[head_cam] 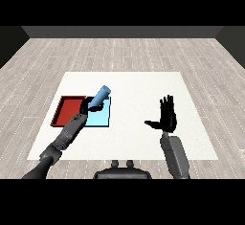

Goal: Pick the blue can and put it in the blue box

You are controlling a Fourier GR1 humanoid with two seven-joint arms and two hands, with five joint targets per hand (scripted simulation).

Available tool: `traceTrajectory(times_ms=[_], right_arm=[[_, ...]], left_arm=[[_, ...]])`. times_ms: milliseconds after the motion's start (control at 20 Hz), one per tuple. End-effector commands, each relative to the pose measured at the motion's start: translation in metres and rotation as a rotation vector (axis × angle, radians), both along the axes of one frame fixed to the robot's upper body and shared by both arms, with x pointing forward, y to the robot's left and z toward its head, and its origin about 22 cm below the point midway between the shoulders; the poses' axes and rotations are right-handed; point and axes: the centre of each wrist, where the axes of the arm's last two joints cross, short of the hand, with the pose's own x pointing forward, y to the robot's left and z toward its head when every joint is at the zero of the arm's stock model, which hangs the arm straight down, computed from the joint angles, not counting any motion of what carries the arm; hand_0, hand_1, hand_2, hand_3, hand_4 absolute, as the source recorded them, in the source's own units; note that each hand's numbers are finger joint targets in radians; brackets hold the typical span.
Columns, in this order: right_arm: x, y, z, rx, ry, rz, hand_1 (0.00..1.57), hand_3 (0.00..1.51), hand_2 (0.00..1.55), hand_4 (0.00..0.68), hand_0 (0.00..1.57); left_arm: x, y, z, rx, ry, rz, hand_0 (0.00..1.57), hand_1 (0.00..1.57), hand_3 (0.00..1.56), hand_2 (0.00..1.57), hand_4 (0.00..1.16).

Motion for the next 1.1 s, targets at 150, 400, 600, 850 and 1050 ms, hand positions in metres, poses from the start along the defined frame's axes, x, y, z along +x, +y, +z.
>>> traceTrajectory(times_ms=[150, 400, 600, 850, 1050], right_arm=[[0.013, 0.005, -0.005, 0.026, 0.012, -0.017, 0.0, 0.0, 0.0, 0.0, 0.0], [0.015, -0.004, -0.022, 0.017, 0.046, -0.01, 0.0, 0.0, 0.0, 0.0, 0.0], [-0.006, -0.027, -0.019, -0.012, 0.034, -0.042, 0.0, 0.0, 0.0, 0.0, 0.0], [0.006, -0.02, -0.028, 0.009, 0.03, -0.05, 0.0, 0.0, 0.0, 0.0, 0.0], [0.003, -0.012, -0.018, 0.018, 0.012, -0.026, 0.0, 0.0, 0.0, 0.0, 0.0]], left_arm=[[-0.017, 0.012, -0.045, 0.131, 0.363, 0.122, 0.95, 0.95, 0.44, 0.85, 0.88], [-0.009, -0.021, -0.047, 0.082, 0.421, 0.2, 1.32, 1.32, 0.2, 1.15, 0.75], [-0.019, 0.001, -0.057, 0.023, 0.439, 0.274, 1.45, 1.45, 0.0, 1.28, 0.61], [-0.007, -0.001, -0.043, 0.054, 0.459, 0.21, 0.0, 0.0, 0.0, 0.0, 0.0], [-0.011, 0.008, -0.047, 0.069, 0.455, 0.211, 0.0, 0.0, 0.0, 0.0, 0.0]])
